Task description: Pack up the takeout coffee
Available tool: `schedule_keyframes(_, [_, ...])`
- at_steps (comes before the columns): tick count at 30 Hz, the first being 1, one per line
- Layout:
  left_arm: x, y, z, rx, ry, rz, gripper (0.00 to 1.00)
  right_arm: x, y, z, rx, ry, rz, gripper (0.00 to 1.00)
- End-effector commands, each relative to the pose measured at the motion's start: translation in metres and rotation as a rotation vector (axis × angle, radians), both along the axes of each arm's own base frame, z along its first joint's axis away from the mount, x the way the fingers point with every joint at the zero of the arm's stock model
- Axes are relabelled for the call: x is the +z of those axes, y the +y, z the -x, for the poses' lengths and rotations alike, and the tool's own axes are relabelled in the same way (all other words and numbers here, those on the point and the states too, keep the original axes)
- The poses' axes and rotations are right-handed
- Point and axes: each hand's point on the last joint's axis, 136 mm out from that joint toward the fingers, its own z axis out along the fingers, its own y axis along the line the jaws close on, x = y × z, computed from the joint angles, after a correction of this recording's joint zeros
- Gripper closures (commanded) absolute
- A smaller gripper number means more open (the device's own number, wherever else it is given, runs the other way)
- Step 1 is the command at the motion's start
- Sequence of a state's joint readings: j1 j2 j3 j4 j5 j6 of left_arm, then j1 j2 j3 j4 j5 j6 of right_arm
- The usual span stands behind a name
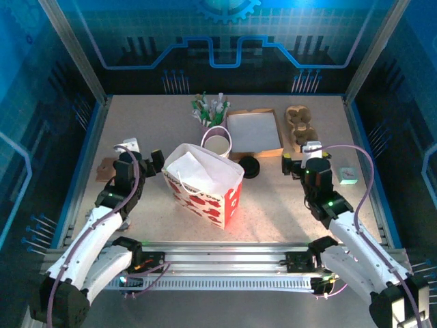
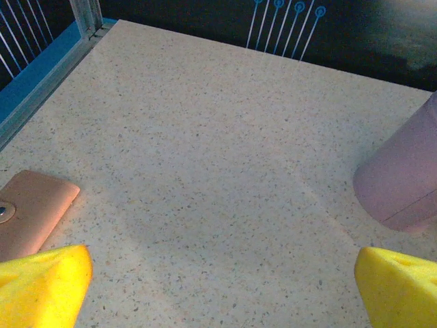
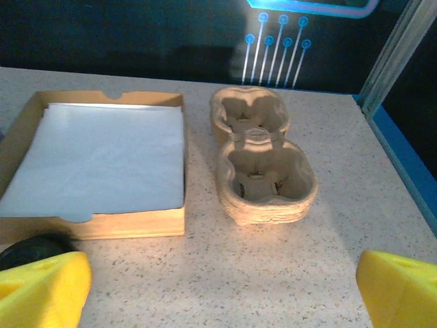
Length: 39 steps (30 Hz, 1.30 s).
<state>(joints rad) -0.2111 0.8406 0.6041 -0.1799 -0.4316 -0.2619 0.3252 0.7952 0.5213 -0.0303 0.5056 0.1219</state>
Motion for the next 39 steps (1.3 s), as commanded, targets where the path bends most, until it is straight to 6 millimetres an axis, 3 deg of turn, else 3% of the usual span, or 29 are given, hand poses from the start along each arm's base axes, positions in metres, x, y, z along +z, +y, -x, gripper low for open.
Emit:
schedule_keyframes(1, [-0.001, 0.006, -0.004, 0.023, -0.021, -0.023, 0.01, 0.014, -0.018, -0.01, -0.088, -0.071, 0.018, 0.0])
schedule_keyframes(8, [-0.016, 0.005, -0.009, 0.022, 0.012, -0.031, 0.01, 0.014, -0.035, -0.028, -0.131, -0.093, 0.081, 0.0])
schedule_keyframes(16, [-0.028, 0.008, -0.015, 0.034, 0.016, -0.042, 0.01, -0.021, -0.044, -0.047, -0.15, -0.086, 0.067, 0.0])
schedule_keyframes(26, [-0.039, 0.021, -0.02, 0.074, 0.034, -0.054, 0.01, -0.066, -0.033, -0.081, -0.077, -0.048, 0.049, 0.0])
schedule_keyframes(31, [-0.04, 0.029, -0.021, 0.097, 0.018, -0.052, 0.01, -0.09, -0.033, -0.084, -0.075, -0.056, 0.035, 0.0])
schedule_keyframes(36, [-0.041, 0.036, -0.023, 0.11, 0.009, -0.048, 0.01, -0.097, -0.016, -0.088, 0.047, -0.038, 0.024, 0.0])
schedule_keyframes(37, [-0.041, 0.037, -0.024, 0.112, 0.006, -0.044, 0.01, -0.107, -0.014, -0.086, 0.06, -0.029, 0.012, 0.0])
schedule_keyframes(39, [-0.043, 0.039, -0.025, 0.118, 0.007, -0.038, 0.01, -0.102, -0.013, -0.085, 0.058, -0.077, 0.032, 0.0])
